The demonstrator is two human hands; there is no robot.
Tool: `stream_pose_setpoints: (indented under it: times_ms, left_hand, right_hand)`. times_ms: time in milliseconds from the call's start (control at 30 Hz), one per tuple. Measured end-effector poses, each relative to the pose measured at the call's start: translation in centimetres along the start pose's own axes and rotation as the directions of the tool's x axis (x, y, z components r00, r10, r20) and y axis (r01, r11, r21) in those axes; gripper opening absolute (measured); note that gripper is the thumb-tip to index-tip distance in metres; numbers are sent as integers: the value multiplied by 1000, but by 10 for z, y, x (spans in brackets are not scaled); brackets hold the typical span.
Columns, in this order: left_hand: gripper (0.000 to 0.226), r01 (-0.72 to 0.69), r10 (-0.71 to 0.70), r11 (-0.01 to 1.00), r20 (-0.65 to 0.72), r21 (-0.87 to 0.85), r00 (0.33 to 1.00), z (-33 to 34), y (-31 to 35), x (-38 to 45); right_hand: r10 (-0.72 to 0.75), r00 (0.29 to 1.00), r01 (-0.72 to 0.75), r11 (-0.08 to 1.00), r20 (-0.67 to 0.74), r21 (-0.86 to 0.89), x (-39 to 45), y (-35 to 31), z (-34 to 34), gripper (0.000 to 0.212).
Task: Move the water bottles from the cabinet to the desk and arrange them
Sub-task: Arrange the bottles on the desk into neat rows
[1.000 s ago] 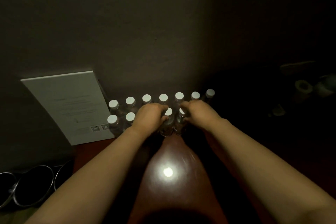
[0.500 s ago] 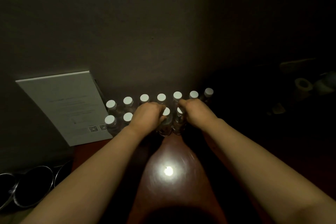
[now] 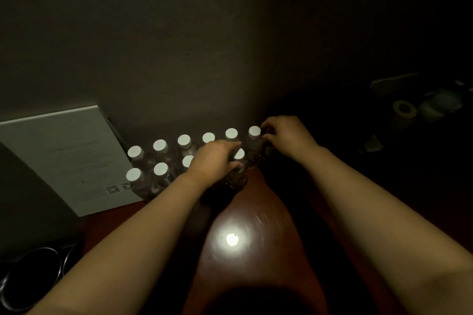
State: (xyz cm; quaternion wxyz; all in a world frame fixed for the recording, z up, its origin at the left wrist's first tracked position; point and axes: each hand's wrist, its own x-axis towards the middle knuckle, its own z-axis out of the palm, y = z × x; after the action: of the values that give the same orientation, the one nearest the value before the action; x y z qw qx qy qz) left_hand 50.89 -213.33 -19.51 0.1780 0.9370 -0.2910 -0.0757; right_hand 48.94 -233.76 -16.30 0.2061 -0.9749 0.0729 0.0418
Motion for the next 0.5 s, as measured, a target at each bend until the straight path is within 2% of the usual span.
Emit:
stream_pose_setpoints:
  times_ms: [100,267,500]
  left_hand:
    - [55,0,-2,998,28,56,1000,3,-1,2]
    - [43,27,-27,999,-21,39,999,10,-5,3]
    - [34,17,-15,997,-35,76,999,15,-7,7]
  right_hand:
    - [-22,999,23,999,42,-26,8,3,6,42]
    - [-61,990,71,994,124,-79,17,0,23,60]
    - [-46,992,68,981,120,-184,30,-9,36,55]
